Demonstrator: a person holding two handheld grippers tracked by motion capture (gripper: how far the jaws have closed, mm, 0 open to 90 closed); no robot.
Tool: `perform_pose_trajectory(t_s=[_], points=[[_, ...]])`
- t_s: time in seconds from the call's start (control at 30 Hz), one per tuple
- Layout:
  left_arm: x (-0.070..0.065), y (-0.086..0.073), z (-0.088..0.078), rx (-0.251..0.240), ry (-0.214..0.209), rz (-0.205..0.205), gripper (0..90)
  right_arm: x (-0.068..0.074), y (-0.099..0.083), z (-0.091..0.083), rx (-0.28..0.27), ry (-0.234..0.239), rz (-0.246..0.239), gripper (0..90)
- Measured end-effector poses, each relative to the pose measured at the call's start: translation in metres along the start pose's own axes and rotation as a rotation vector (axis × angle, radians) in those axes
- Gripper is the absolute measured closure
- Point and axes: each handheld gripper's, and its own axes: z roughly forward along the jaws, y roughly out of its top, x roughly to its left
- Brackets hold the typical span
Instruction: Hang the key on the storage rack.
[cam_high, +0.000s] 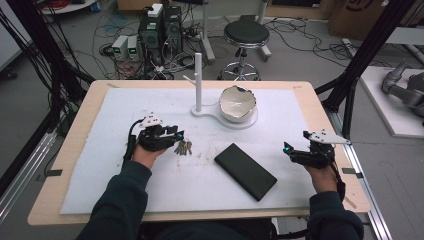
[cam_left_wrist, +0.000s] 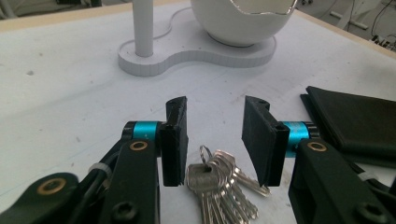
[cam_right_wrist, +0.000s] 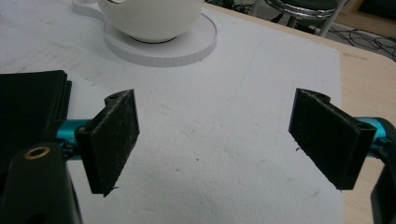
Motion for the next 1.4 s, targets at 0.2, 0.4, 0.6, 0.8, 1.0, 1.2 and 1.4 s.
perform_pose_trajectory(t_s=[0.2, 0.4, 0.6, 0.8, 1.0, 1.2, 1.4], points=[[0.0, -0.009, 0.026, 0.088, 0.026, -0.014, 61.8, 0.002, 0.002, 0.003, -0.001, 0.009, -0.007, 16.1], [0.008, -0.012, 0.025, 0.121, 0.015, -0.043, 65.1, 0.004, 0.003, 0.007, 0.004, 0.022, -0.016, 16.1], [0.011, -0.016, 0.03, 0.163, -0.008, -0.068, 69.2, 0.004, 0.003, 0.007, 0.004, 0.022, -0.016, 16.1], [0.008, -0.015, 0.028, 0.161, -0.04, -0.054, 87.1, 0.003, 0.003, 0.006, 0.003, 0.018, -0.013, 16.1], [0.002, -0.006, 0.018, 0.088, -0.047, -0.027, 87.7, 0.002, 0.002, 0.006, 0.003, 0.014, -0.01, 16.1], [0.001, 0.008, -0.004, -0.029, -0.045, -0.009, 87.8, 0.002, 0.002, 0.006, 0.002, 0.013, -0.013, 16.1], [0.0, 0.036, -0.021, -0.141, -0.06, 0.035, 87.9, 0.003, 0.003, 0.006, 0.0, 0.012, -0.012, 16.1]])
